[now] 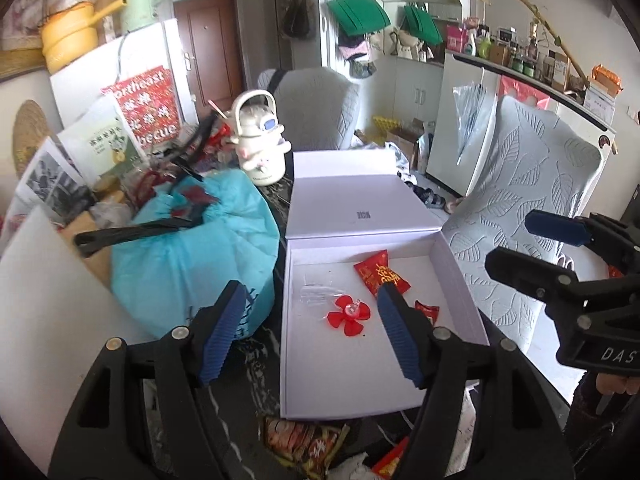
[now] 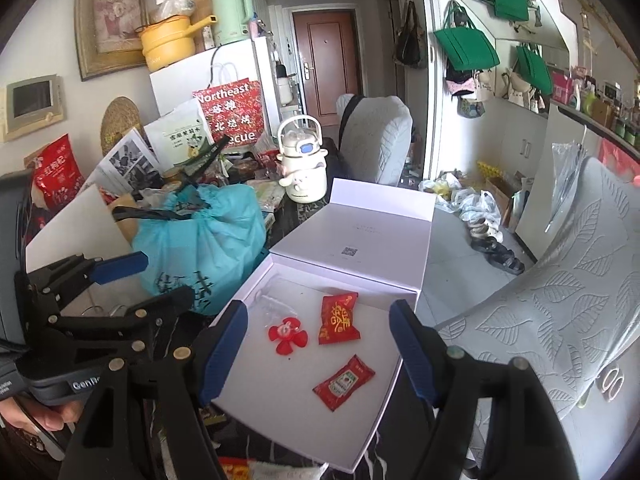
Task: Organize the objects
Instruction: 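Withdraw both open tools up and out of the white box, then move both tools toward the white printed pastry packets on the table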
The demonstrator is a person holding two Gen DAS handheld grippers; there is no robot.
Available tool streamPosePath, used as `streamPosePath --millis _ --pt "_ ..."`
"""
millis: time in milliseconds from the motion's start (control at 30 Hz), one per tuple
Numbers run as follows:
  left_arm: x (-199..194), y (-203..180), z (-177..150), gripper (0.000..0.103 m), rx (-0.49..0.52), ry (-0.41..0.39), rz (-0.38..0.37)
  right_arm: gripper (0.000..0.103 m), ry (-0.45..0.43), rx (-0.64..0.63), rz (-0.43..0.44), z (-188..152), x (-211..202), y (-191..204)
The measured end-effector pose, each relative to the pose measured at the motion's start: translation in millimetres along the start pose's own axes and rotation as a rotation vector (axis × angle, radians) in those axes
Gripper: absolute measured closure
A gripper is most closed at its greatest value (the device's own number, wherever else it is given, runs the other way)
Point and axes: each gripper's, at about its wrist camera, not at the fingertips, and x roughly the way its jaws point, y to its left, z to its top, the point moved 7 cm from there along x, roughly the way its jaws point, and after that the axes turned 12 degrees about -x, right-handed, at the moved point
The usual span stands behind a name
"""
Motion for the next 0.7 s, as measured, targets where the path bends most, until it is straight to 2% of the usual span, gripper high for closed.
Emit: streamPosePath --millis 167,233,400,700 --pt "-32.3 -1.1 -3.7 0.034 -0.011 -0.011 0.0 0.028 -0.018 -0.012 -0.014 -2.1 -33.5 10.1" --pt "-44.6 -2.5 -5.0 0.032 -0.008 -0.021 0.002 0.025 -0.028 -0.015 -0.017 -3.0 -45.9 13.7" --pt "-78.0 -3.7 -11.2 0.026 -0.011 -0.052 0.008 0.023 -0.033 -0.025 -0.025 -11.1 -72.2 21.2" --pt "-119.3 -3.8 -30.4 0.025 -0.031 -0.059 0.021 0.023 -0.034 -0.036 -0.025 -32.8 -108.2 34.4"
